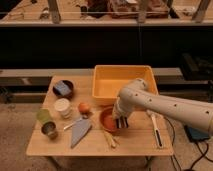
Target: Wipe red bowl with eraser
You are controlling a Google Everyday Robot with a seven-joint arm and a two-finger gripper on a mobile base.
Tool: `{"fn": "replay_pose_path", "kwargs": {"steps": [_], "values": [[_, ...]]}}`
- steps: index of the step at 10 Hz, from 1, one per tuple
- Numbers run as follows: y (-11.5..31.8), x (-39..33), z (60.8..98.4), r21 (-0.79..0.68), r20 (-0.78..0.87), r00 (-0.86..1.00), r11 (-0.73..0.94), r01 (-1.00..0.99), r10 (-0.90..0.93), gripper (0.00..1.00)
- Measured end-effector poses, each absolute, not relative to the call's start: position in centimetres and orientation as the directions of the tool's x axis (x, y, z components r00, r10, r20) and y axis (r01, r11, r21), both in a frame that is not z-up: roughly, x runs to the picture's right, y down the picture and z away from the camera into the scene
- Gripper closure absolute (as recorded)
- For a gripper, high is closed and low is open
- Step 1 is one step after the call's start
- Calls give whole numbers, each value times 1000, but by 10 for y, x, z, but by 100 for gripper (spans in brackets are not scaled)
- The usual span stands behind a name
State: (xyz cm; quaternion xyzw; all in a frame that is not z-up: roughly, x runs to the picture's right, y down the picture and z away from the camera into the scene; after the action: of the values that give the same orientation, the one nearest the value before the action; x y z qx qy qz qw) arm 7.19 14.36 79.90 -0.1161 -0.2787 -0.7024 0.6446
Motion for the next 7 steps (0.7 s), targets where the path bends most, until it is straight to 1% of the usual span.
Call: {"fn": "replay_pose_path", "kwargs": {"steps": [3,7], "values": [[129,62,811,252,522,-155,-21,967,-839,100],[121,40,812,283,511,-196,-51,958,-837,100]]}}
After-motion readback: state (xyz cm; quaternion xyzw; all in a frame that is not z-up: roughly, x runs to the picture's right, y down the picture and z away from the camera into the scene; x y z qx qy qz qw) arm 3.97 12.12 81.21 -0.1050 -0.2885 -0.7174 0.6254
